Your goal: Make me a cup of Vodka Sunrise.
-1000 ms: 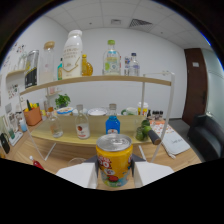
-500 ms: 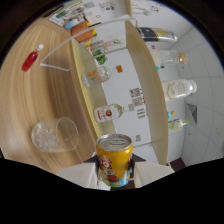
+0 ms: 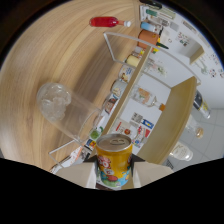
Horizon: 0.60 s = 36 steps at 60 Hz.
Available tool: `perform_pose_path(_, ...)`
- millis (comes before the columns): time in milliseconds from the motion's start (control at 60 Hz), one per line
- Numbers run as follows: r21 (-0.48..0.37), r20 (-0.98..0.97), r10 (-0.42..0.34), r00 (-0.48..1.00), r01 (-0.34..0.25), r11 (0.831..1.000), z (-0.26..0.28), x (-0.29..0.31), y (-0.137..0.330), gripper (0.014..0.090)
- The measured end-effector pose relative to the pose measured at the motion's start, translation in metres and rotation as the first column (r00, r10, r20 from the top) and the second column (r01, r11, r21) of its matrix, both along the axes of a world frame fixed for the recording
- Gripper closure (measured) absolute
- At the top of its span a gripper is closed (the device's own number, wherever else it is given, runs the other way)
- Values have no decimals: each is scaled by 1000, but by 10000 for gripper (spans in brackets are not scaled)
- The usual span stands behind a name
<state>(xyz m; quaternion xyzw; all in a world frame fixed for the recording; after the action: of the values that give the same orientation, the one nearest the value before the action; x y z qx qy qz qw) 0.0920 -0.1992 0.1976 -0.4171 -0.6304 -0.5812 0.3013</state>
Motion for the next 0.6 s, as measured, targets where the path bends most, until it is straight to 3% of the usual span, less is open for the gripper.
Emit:
perform_pose_path(133, 12, -111, -7, 994, 8, 1000, 7, -3, 0, 538)
perform_pose_path(283, 68, -503, -6, 864, 47, 997, 45, -10, -7, 538)
perform_pose_path(450, 86, -928, 44, 371, 96, 992, 100, 2, -25, 535)
perform_pose_path(600, 34, -992, 54, -113, 177, 984, 118, 55, -38, 535)
